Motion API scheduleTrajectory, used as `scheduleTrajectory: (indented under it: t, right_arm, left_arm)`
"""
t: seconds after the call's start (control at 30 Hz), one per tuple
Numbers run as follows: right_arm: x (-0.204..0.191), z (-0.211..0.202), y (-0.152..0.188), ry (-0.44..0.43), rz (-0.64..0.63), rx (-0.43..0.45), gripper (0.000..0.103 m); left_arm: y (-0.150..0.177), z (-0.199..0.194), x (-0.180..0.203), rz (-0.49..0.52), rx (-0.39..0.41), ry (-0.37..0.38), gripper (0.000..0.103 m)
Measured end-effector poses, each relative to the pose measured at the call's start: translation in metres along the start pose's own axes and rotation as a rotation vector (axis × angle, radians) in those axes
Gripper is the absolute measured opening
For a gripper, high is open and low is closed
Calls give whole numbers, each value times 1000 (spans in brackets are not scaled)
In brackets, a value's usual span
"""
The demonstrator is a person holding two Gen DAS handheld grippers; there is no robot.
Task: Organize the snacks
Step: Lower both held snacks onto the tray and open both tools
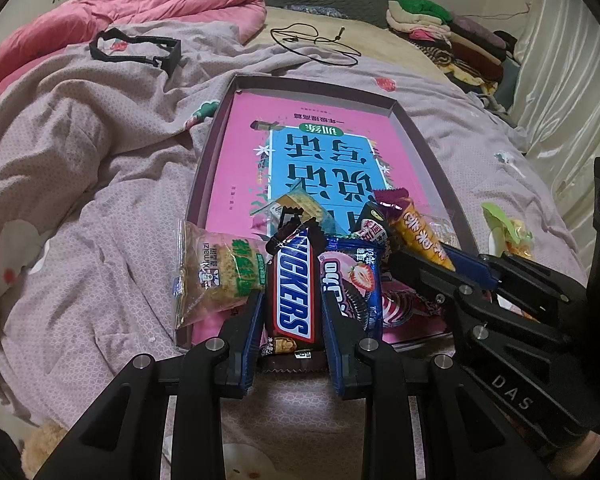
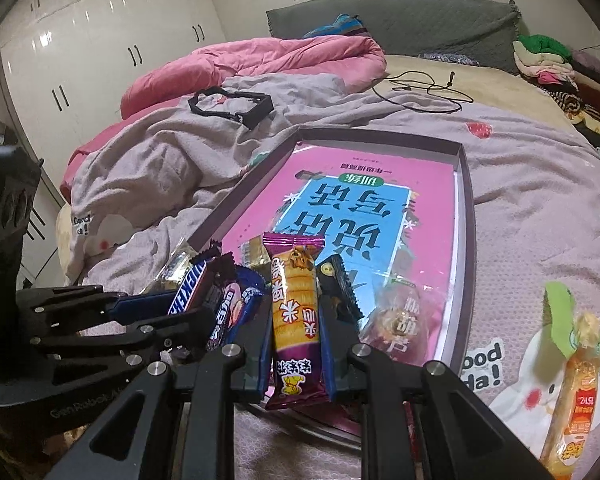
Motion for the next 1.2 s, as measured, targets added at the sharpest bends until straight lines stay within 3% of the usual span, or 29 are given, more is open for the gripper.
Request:
scheduleTrajectory:
  t: [0.73,1.2]
  right_arm:
    - [4,-2,5,10,13,0,22]
    - [0,-11,11,-5,7,1,32]
  left_arm:
    - [0,1,0,0,-1,-3,29]
    - [1,1,-1,-3,-6,-2,29]
Point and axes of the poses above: each gripper's, at about its wrist camera, not at the fingertips, and z roughly the way its jaws point, x to its right, y to its underside, the point moved 6 cm from there along z, roughly the way its jaws point, and after that the axes turned 5 degrees about -x, right-handed, at the moved point
